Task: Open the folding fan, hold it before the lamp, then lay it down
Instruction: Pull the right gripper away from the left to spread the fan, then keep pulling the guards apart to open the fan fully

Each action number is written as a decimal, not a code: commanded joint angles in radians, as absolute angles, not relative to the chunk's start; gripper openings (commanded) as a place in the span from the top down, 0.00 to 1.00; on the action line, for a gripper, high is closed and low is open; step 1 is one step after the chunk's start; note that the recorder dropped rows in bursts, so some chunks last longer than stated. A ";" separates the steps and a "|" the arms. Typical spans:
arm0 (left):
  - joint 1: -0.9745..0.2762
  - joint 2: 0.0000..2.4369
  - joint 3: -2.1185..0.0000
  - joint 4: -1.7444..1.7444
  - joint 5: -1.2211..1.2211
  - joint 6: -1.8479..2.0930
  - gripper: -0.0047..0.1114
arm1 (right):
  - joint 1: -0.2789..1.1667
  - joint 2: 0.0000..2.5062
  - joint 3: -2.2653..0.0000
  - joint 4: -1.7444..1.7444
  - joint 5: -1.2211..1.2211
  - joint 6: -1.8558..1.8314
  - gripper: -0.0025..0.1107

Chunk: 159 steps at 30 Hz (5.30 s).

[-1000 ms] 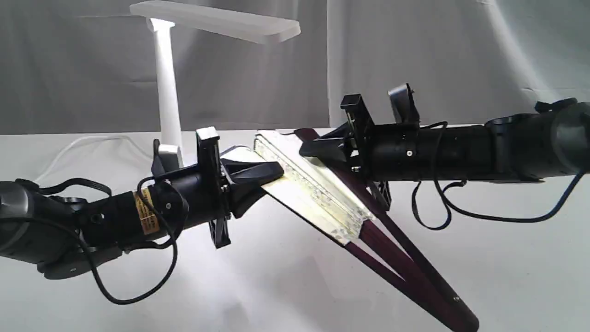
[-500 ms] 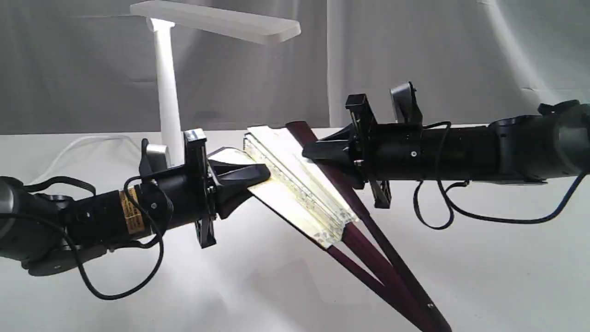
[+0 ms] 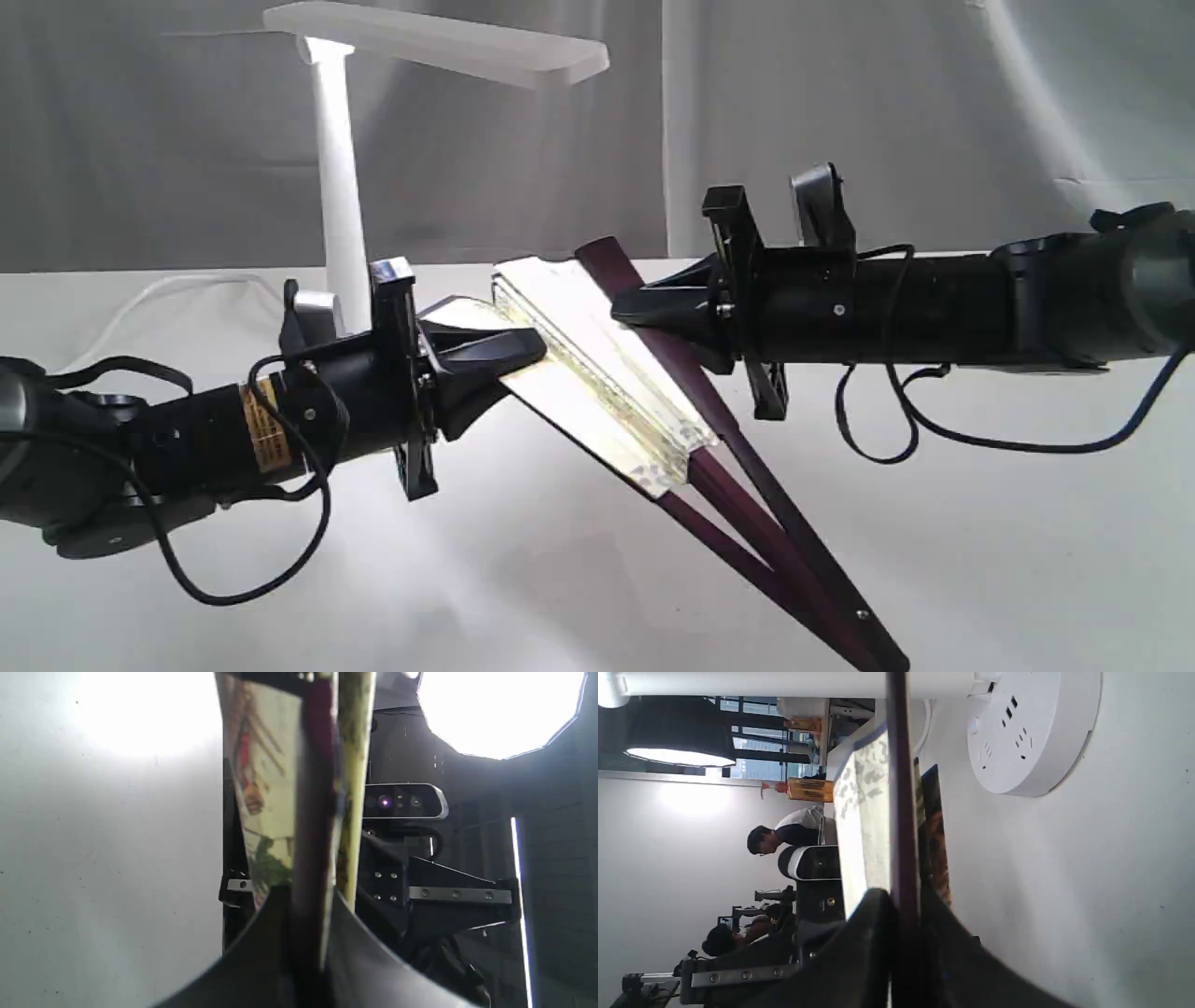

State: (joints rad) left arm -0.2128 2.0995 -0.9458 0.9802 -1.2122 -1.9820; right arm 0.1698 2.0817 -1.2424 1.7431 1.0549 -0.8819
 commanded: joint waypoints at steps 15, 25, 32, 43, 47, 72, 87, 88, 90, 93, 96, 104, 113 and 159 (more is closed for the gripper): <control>-0.209 2.086 -0.948 0.943 -1.221 -1.981 0.96 | 0.134 2.077 -1.247 1.744 1.063 -0.893 0.98; -0.209 2.086 -0.948 0.914 -1.221 -1.977 0.96 | 0.057 2.077 -1.247 1.744 1.168 -0.893 0.98; -0.209 2.072 -0.946 0.914 -1.221 -1.963 0.96 | 0.047 2.077 -1.247 1.744 1.166 -0.893 0.98; -0.209 2.038 -0.890 0.827 -1.221 -1.934 0.96 | -0.034 2.077 -1.247 1.744 1.188 -0.893 0.98; -0.209 2.036 -0.833 0.756 -1.221 -1.925 0.96 | -0.059 2.077 -1.247 1.744 1.205 -0.893 0.98; -0.209 1.871 -0.666 0.576 -1.221 -1.805 0.96 | -0.243 2.077 -1.247 1.744 1.221 -0.893 0.98; -0.314 1.818 -0.629 0.379 -1.221 -1.712 0.96 | -0.371 2.077 -1.240 1.731 1.221 -0.890 0.98; -0.339 1.818 -0.629 0.346 -1.221 -1.692 0.96 | -0.377 2.077 -1.240 1.729 1.221 -0.890 0.98; -0.373 1.818 -0.629 0.276 -1.221 -1.676 0.96 | -0.391 2.077 -1.240 1.728 1.221 -0.890 0.98; -0.417 1.818 -0.629 0.194 -1.221 -1.632 0.96 | -0.410 2.077 -1.240 1.728 1.221 -0.890 0.98; -0.454 1.818 -0.629 0.135 -1.221 -1.604 0.96 | -0.431 2.077 -1.240 1.728 1.221 -0.890 0.98; -0.459 1.818 -0.611 0.060 -1.221 -1.591 0.96 | -0.471 2.077 -1.240 1.728 1.221 -0.892 0.98; -0.459 1.814 -0.582 0.017 -1.221 -1.591 0.96 | -0.480 2.077 -1.240 1.728 1.221 -0.892 0.98; -0.549 1.662 -0.454 -0.170 -1.221 -1.569 0.96 | -0.548 2.075 -1.240 1.737 1.221 -0.885 0.98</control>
State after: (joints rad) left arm -0.5519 1.6826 -0.4652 -0.0845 -1.1448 -1.5305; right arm -0.5280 2.0817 -1.2409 1.7101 1.3052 -0.8349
